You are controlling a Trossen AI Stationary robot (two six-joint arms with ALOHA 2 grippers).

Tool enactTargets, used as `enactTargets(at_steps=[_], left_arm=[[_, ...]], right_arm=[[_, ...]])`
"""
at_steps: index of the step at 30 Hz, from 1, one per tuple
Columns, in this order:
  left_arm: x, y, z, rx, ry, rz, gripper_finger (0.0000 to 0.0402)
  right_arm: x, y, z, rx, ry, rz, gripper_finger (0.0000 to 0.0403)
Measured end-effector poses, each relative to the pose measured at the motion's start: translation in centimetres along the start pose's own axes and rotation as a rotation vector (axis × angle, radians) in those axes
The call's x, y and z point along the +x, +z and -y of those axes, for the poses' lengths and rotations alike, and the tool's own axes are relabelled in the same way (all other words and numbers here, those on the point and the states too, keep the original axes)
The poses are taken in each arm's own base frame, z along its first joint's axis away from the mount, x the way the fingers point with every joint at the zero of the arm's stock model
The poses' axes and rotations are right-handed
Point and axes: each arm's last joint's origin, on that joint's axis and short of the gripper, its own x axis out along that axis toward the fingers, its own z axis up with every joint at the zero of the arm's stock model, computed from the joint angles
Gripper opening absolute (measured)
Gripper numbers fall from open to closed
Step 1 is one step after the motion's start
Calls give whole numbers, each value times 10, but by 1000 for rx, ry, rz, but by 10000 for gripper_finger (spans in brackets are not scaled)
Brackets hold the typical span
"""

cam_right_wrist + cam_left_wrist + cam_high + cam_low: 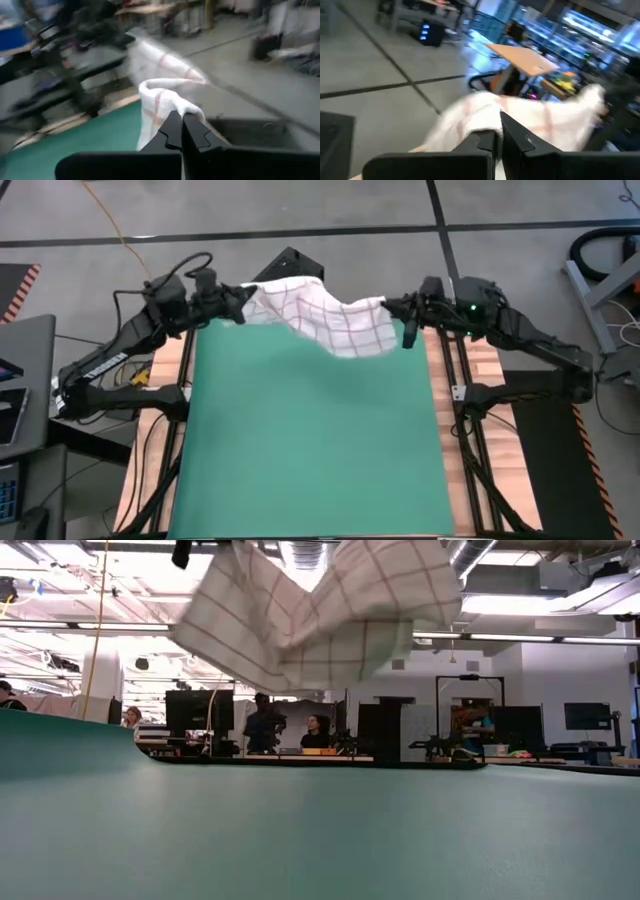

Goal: Roll towel
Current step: Roll the white towel

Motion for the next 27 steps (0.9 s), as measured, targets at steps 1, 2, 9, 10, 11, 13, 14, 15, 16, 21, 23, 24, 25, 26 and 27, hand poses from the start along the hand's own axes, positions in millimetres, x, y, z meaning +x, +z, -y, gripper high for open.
enactTargets(at_steps=[1, 2, 9, 10, 11, 13, 14, 15, 16, 21, 23, 24, 25, 26, 27], left_arm=[[2, 1, 0, -1, 0, 13, 0], [3, 2, 0, -1, 1, 19, 0], [9, 1, -2, -4, -17, 11, 0], [7, 4, -1, 1, -31, 41, 0], [5, 8, 1, 19, -40, 72, 0], [-1, 14, 3, 84, -37, 139, 0], [-4, 18, 3, 117, -15, 178, 0], [-6, 20, 3, 139, 17, 208, 0], [-8, 22, 3, 156, 40, 233, 0], [-8, 21, 9, 260, -232, 152, 0], [-8, 17, 14, 314, -460, 77, 0], [-9, 16, 16, 341, -516, 61, 0], [-8, 15, 15, 359, -513, 57, 0], [-8, 16, 14, 366, -455, 79, 0], [-10, 18, 12, 354, -352, 112, 0]], right_arm=[[0, 0, -3, -63, 116, -14, 7], [0, 0, -5, -129, 231, -12, 7], [3, 2, -5, -113, 202, 14, 7], [1, 4, -9, -173, 343, 32, 7], [0, 5, -11, -209, 388, 50, 7], [-1, 8, -12, -179, 245, 79, 7], [-2, 10, -7, -122, 74, 96, 7], [-3, 9, 0, -66, -115, 99, 7], [-3, 7, 3, -44, -198, 89, 7], [-7, 9, -14, -268, 416, 66, 7], [-7, 14, -15, -250, 359, 98, 7], [-7, 14, -11, -215, 211, 99, 7], [-7, 14, -7, -180, 63, 102, 7], [-7, 16, -1, -141, -107, 123, 7], [-7, 17, 4, -112, -240, 137, 7]])
